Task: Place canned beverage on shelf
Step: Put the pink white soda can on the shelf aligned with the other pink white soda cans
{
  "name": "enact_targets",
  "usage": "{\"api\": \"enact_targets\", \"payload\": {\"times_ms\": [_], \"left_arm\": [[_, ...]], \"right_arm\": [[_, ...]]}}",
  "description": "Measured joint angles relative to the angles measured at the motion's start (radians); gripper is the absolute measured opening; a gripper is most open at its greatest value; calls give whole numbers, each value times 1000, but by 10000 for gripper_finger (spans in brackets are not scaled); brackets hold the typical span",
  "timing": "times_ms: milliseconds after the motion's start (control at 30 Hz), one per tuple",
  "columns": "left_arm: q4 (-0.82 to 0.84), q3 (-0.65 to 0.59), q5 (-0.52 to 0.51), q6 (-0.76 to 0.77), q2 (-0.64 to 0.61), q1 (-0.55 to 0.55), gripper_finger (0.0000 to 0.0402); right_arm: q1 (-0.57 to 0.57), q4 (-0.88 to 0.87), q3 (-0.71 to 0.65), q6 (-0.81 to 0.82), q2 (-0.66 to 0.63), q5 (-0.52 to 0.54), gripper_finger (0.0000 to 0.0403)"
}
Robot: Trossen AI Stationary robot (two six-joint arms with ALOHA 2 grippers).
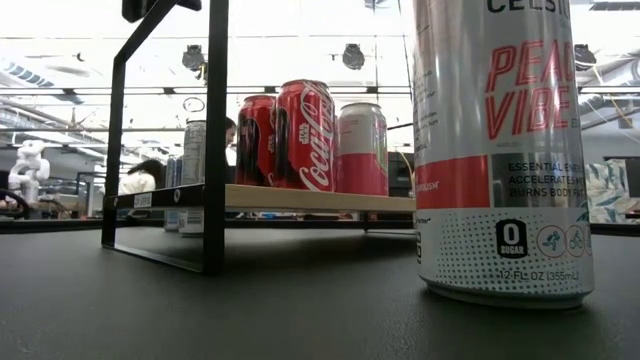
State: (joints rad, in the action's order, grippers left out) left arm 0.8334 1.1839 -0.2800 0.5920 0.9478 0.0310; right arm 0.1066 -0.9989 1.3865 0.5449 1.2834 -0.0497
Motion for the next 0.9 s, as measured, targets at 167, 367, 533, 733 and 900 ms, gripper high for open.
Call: {"api": "enact_targets", "payload": {"times_ms": [167, 367, 533, 733, 900], "left_arm": [[-25, 0, -44, 61, 0, -58, 28], [-56, 0, -54, 88, 0, -63, 28], [-8, 0, -104, 186, 0, -64, 43], [-3, 0, -160, 213, 4, -64, 106], [51, 0, -146, 214, 4, -64, 155]], "right_arm": [[0, -45, 0, -58, -67, 1, 0], [0, -87, 0, -126, -116, 52, 0], [0, -98, 0, -164, -132, 51, 0], [0, -110, 0, -176, -137, 50, 0], [-1, -113, 0, -190, -137, 48, 0]]}}
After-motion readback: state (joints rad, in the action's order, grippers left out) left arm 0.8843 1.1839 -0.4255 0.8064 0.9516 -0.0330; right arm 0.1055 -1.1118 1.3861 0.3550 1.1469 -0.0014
